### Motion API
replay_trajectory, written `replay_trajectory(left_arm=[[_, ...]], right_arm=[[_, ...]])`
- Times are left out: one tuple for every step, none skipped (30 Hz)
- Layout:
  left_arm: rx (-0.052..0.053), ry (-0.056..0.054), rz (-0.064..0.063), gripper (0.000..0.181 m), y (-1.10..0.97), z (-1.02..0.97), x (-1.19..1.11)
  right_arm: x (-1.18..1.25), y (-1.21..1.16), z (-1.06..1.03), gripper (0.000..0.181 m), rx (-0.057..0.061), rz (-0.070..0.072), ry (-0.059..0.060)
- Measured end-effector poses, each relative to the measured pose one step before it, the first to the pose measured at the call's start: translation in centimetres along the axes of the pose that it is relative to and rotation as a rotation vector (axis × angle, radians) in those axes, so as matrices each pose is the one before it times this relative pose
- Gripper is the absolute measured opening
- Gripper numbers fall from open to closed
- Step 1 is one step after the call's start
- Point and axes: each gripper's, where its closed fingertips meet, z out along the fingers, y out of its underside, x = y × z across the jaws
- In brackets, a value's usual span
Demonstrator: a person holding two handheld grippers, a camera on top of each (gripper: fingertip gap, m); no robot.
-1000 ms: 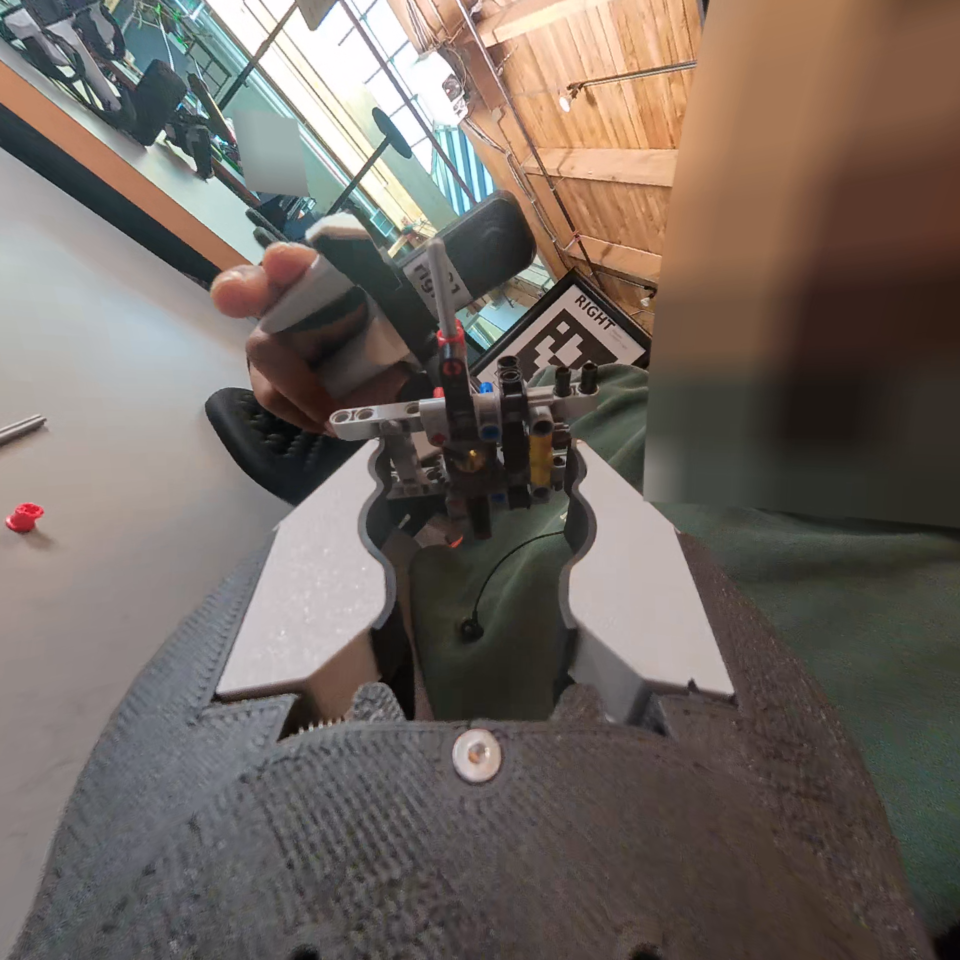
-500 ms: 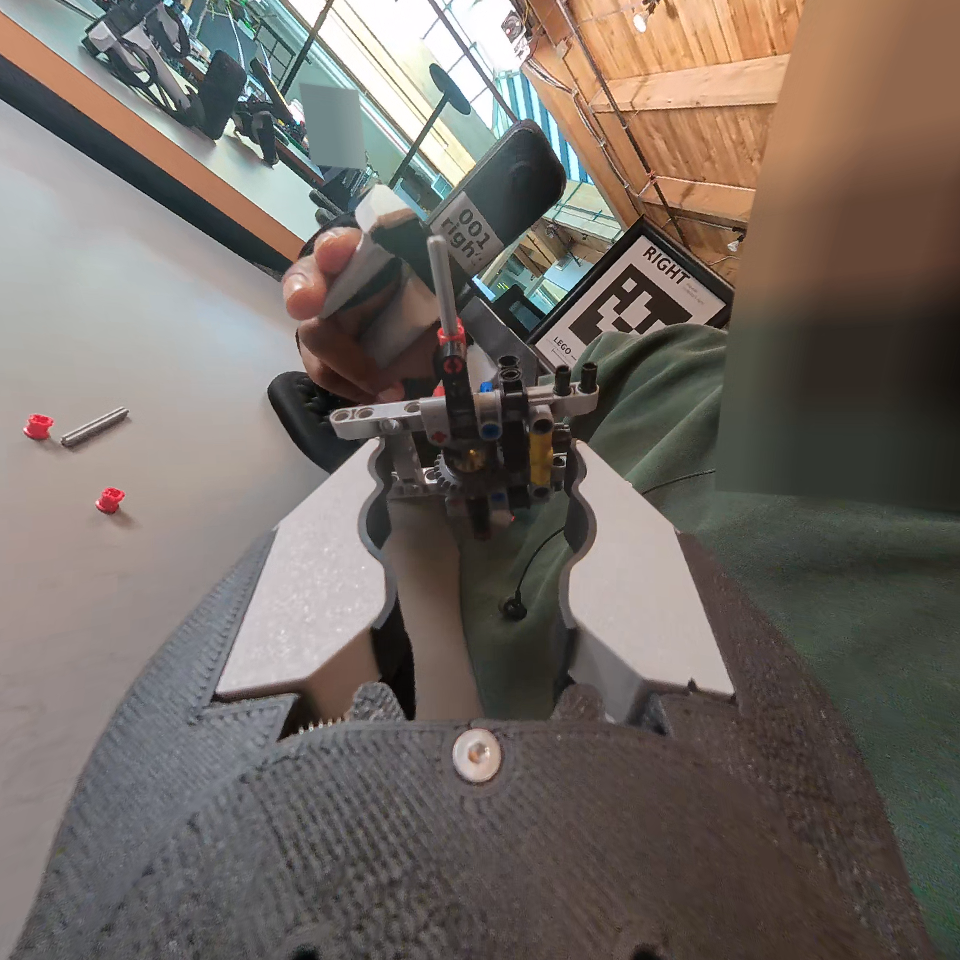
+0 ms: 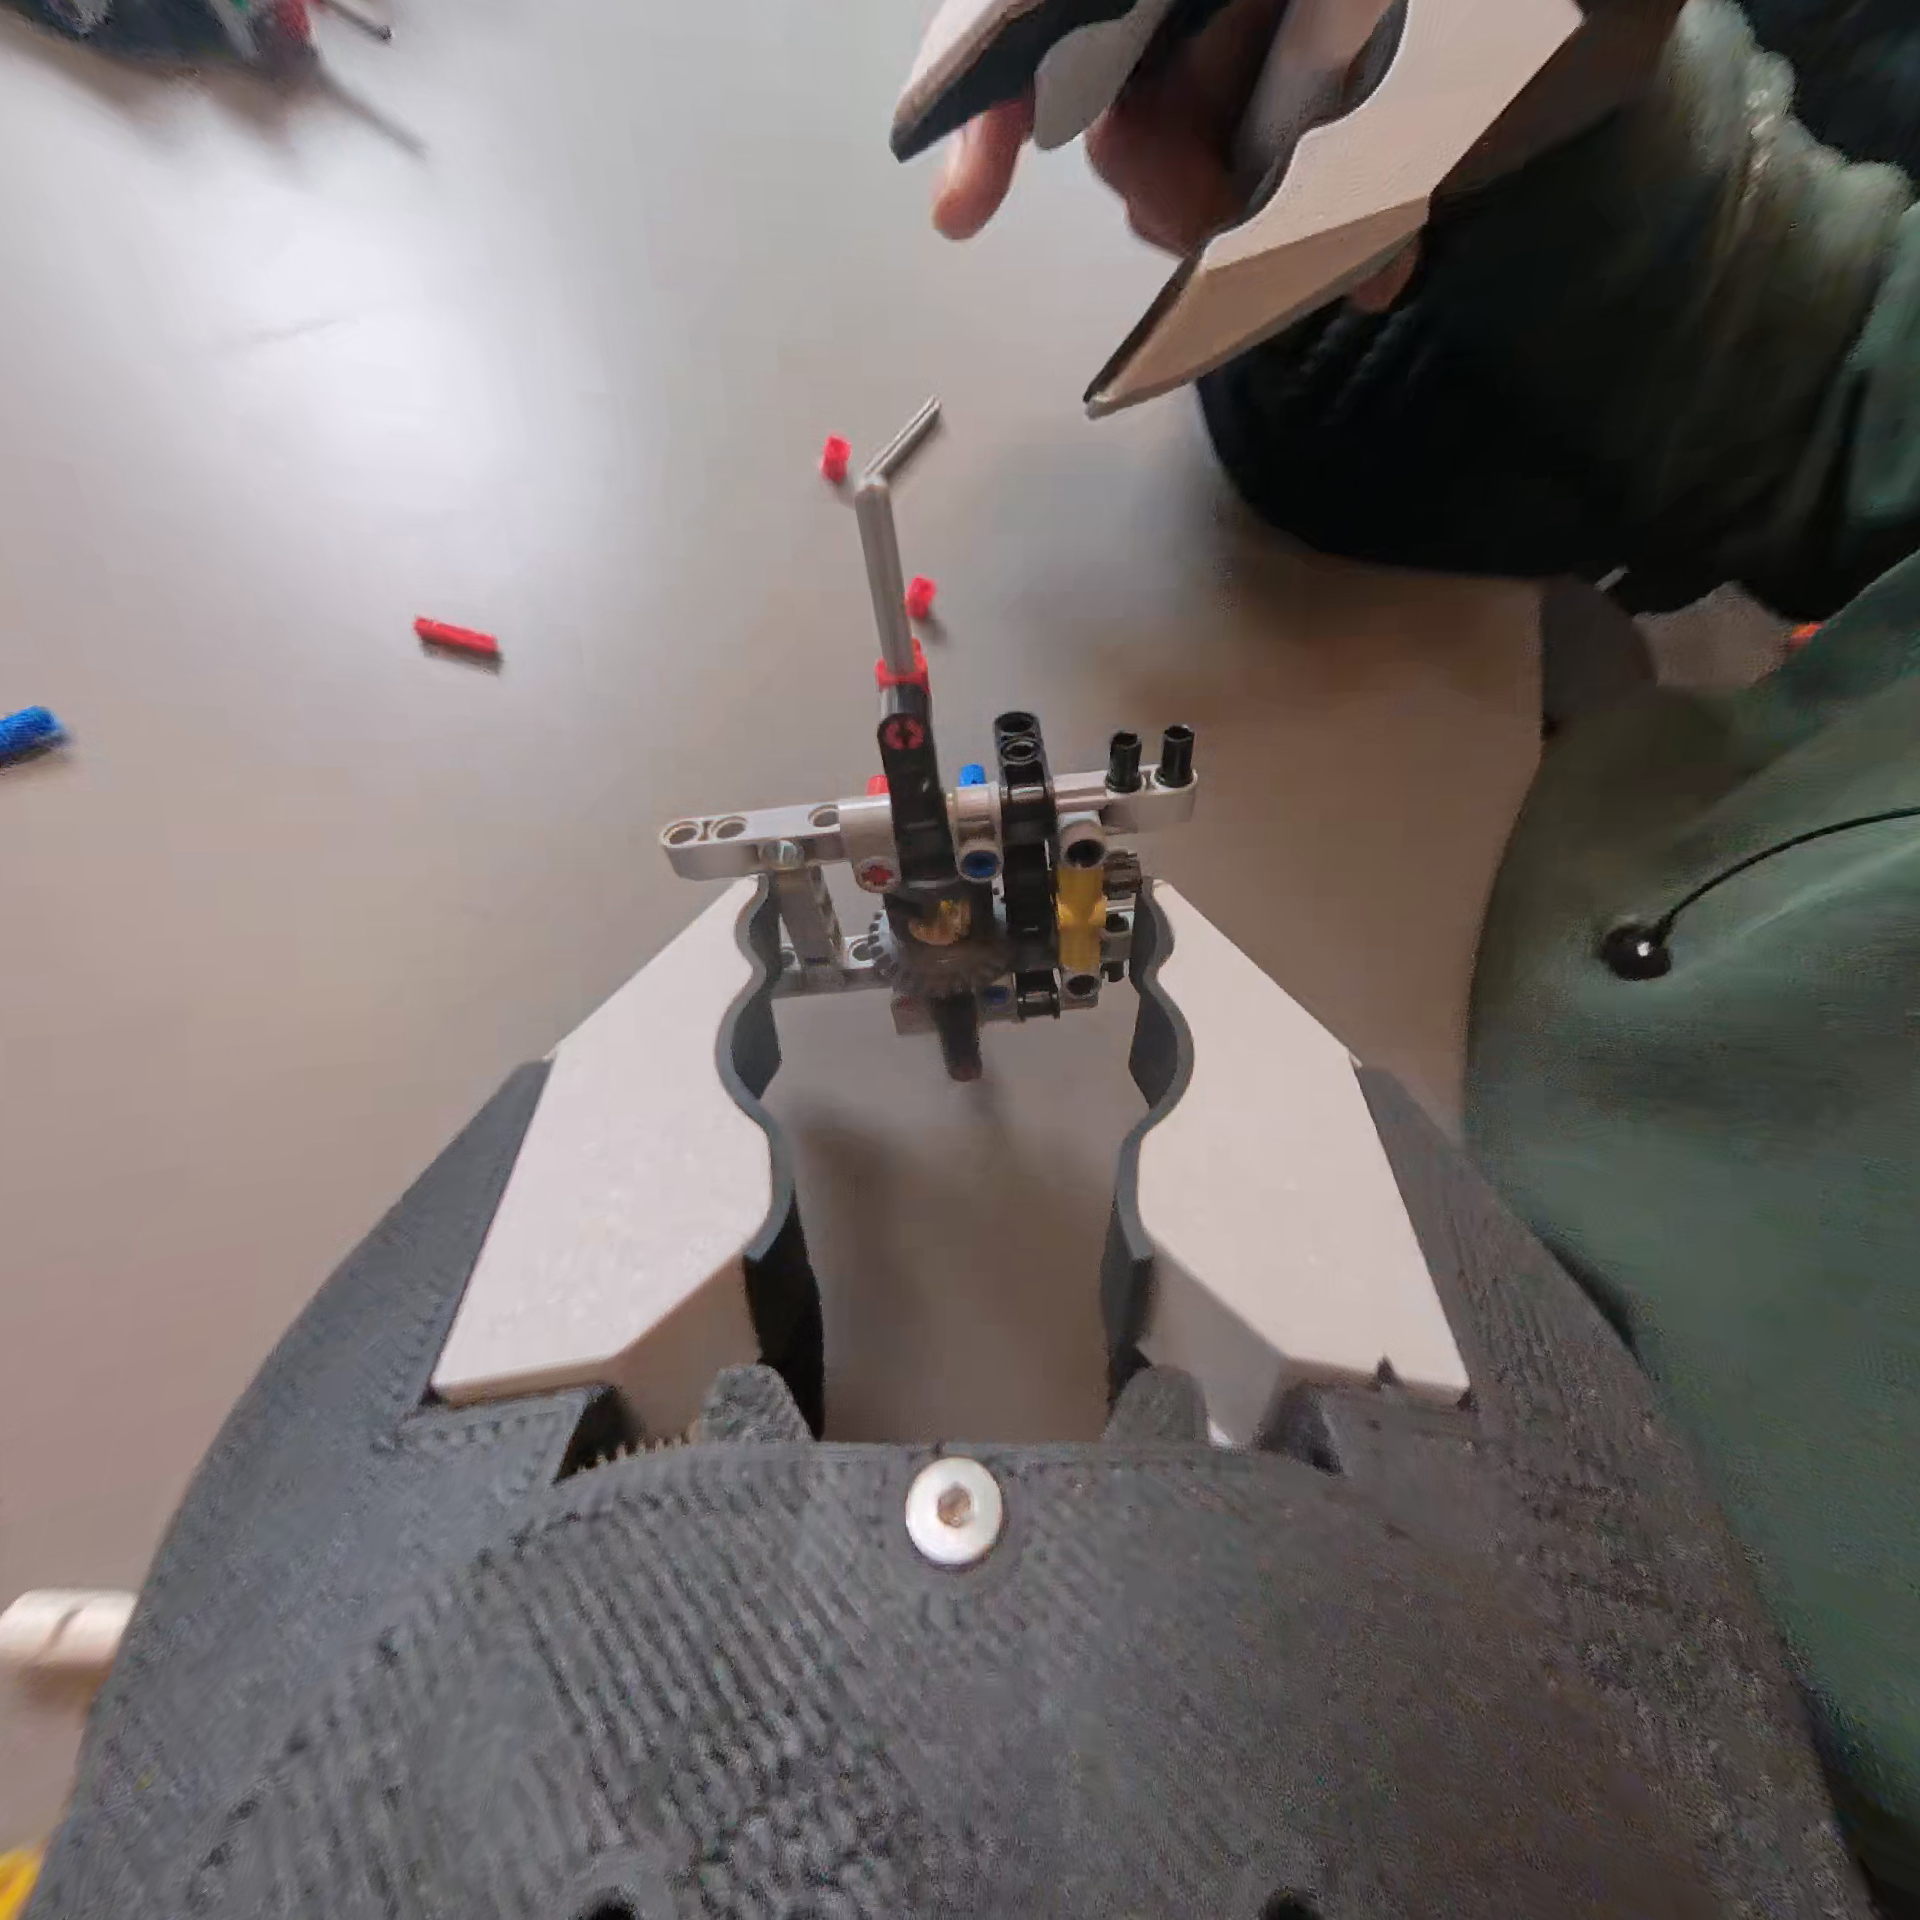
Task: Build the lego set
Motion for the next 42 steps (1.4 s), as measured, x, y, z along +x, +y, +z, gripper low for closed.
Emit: replay_trajectory(left_arm=[[-0.0482, -0.0208, 0.006, 0.067, 0.265, -0.176, -0.342], [-0.0558, -0.0103, 0.0087, 0.067, 0.382, -0.058, -0.149], [-0.0606, -0.0097, 0.0131, 0.067, 0.452, 0.051, -0.1], [-0.0534, -0.0216, 0.0193, 0.067, 0.354, 0.166, -0.241], [-0.0428, -0.0227, 0.0202, 0.067, 0.212, 0.239, -0.243], [-0.0341, -0.0112, 0.0168, 0.067, 0.128, 0.317, -0.07], [-0.0235, -0.0061, 0.0147, 0.067, 0.008, 0.363, -0.005], [-0.0129, -0.0065, 0.0153, 0.066, -0.122, 0.373, 0.009], [-0.0086, -0.0036, 0.0155, 0.066, -0.142, 0.359, 0.089], [-0.0078, -0.0009, 0.0142, 0.066, -0.102, 0.319, 0.128], [-0.0029, -0.0037, 0.0114, 0.066, -0.119, 0.248, 0.061], [0.0055, -0.0042, 0.0078, 0.066, -0.171, 0.139, 0.024], [0.0167, 0.0015, 0.0047, 0.064, -0.257, 0.022, 0.046], [0.0283, 0.0032, 0.0004, 0.063, -0.353, -0.13, 0.026], [0.0355, 0.0006, -0.0014, 0.063, -0.381, -0.254, -0.043], [0.0431, 0.0019, 0.0032, 0.065, -0.397, -0.356, -0.04], [0.0536, -0.0005, 0.0056, 0.068, -0.449, -0.479, -0.073], [0.0621, -0.0091, 0.0019, 0.071, -0.492, -0.607, -0.215], [0.0672, -0.0125, -0.0023, 0.074, -0.484, -0.69, -0.292], [0.0712, -0.0133, -0.0067, 0.077, -0.47, -0.762, -0.342], [0.073, -0.0151, -0.0126, 0.08, -0.421, -0.797, -0.408], [0.0708, -0.0125, -0.0171, 0.083, -0.347, -0.783, -0.373], [0.067, -0.0082, -0.0195, 0.086, -0.254, -0.754, -0.312], [0.0585, -0.0088, -0.0225, 0.086, -0.101, -0.687, -0.312], [0.0439, -0.0089, -0.0226, 0.087, 0.112, -0.605, -0.333], [0.0293, -0.0024, -0.019, 0.087, 0.285, -0.496, -0.241], [0.0124, 0.0085, -0.016, 0.087, 0.473, -0.395, -0.074], [-0.0071, 0.0194, -0.0128, 0.083, 0.652, -0.295, 0.083], [-0.0216, 0.0296, -0.0064, 0.078, 0.747, -0.186, 0.251], [-0.0314, 0.0349, 0.0043, 0.073, 0.779, -0.06, 0.334], [-0.0417, 0.0293, 0.0166, 0.067, 0.802, 0.045, 0.24], [-0.0511, 0.0183, 0.0263, 0.062, 0.788, 0.162, 0.038], [-0.0568, 0.0135, 0.0299, 0.06, 0.714, 0.238, -0.068], [-0.0594, 0.0181, 0.0303, 0.057, 0.586, 0.294, -0.044], [-0.0596, 0.0209, 0.0317, 0.054, 0.43, 0.288, -0.028], [-0.0563, 0.0194, 0.035, 0.051, 0.236, 0.253, -0.07], [-0.048, 0.0168, 0.0361, 0.049, 0.017, 0.203, -0.123], [-0.0422, 0.0158, 0.0362, 0.047, -0.143, 0.172, -0.175], [-0.0445, 0.015, 0.0386, 0.046, -0.163, 0.176, -0.209], [-0.0488, 0.0133, 0.0428, 0.046, -0.109, 0.148, -0.223], [-0.0463, 0.013, 0.0457, 0.045, -0.102, 0.124, -0.223], [-0.0399, 0.0116, 0.0441, 0.044, -0.136, 0.125, -0.239]], right_arm=[[-0.235, 0.582, 0.223, 0.046, -0.025, -0.003, -0.0147], [-0.315, 0.373, 0.189, 0.045, -0.0147, -0.0061, -0.0152], [-0.229, 0.268, 0.174, 0.044, -0.0123, -0.007, -0.0077], [-0.197, 0.22, 0.158, 0.044, -0.0106, -0.0071, -0.0051], [-0.223, 0.14, 0.126, 0.043, -0.0072, -0.0061, -0.0068], [-0.196, 0.126, 0.096, 0.043, -0.0073, -0.0038, -0.0055], [-0.072, 0.176, 0.075, 0.042, -0.0103, -0.003, 0.0003], [0.016, 0.258, 0.049, 0.042, -0.0133, -0.0058, 0.0028], [0.093, 0.309, 0.024, 0.042, -0.0145, -0.0075, 0.0059], [0.152, 0.349, 0.006, 0.042, -0.0153, -0.006, 0.0071], [0.171, 0.288, -0.01, 0.042, -0.0116, -0.0024, 0.0065], [0.128, 0.206, -0.059, 0.042, -0.0064, 0.0017, 0.0023], [0.125, 0.159, -0.063, 0.042, -0.0039, 0.0056, 0.0009], [0.157, 0.106, -0.091, 0.042, -0.0008, 0.0044, 0.0037], [0.188, 0.107, -0.096, 0.042, -0.002, 0.0026, 0.0055], [0.188, 0.122, -0.095, 0.042, -0.0026, 0.0018, 0.0059], [0.212, 0.055, -0.109, 0.042, 0.0005, 0.0015, 0.007], [0.232, 0.033, -0.127, 0.042, 0.0017, 0.0028, 0.008], [0.281, 0.027, -0.128, 0.042, 0.0019, 0.0039, 0.0098], [0.287, 0.07, -0.136, 0.042, -0.0004, 0.0046, 0.0092], [0.192, 0.111, -0.134, 0.042, -0.0028, 0.0034, 0.0034], [0.103, 0.136, -0.129, 0.042, -0.0036, 0.0031, -0.0022], [0.06, 0.269, -0.117, 0.042, -0.0109, 0.0031, -0.0045], [0.105, 0.383, -0.093, 0.042, -0.0176, -0.0001, -0.0008], [-0.009, 0.619, -0.076, 0.04, -0.0319, -0.0066, -0.0067], [-0.171, 0.777, -0.087, 0.038, -0.0388, -0.0113, -0.0153], [-0.079, 0.718, -0.068, 0.034, -0.0326, -0.0087, -0.0093], [0.014, 0.606, -0.04, 0.03, -0.0267, -0.0017, -0.0045], [0.006, 0.541, 0.004, 0.026, -0.0266, 0.0019, -0.0068], [0.074, 0.429, 0.054, 0.022, -0.0228, 0.0001, -0.0037], [0.049, 0.351, 0.119, 0.02, -0.024, -0.0024, -0.0048], [-0.004, 0.282, 0.175, 0.019, -0.0238, -0.0023, -0.007], [-0.007, 0.149, 0.194, 0.018, -0.0205, -0.0028, -0.0051], [0.103, 0.027, 0.191, 0.017, -0.0152, -0.0042, 0.0041], [0.113, 0.016, 0.132, 0.015, -0.016, -0.0032, 0.0048], [0.057, 0.09, 0.107, 0.013, -0.0202, -0.0019, 0.0019], [-0.019, 0.109, 0.078, 0.01, -0.0187, -0.0039, -0.0012], [-0.117, 0.018, 0.025, 0.007, -0.0094, -0.0027, -0.0064], [-0.175, 0.004, 0.01, 0.003, -0.0074, -0.0006, -0.0087], [-0.073, -0.019, 0.004, 0.003, -0.0046, -0.001, -0.0016], [-0.048, 0.001, -0.015, 0.003, -0.0037, -0.0024, -0.0002], [-0.083, -0.009, -0.012, 0.003, -0.0014, -0.0036, -0.0008]])
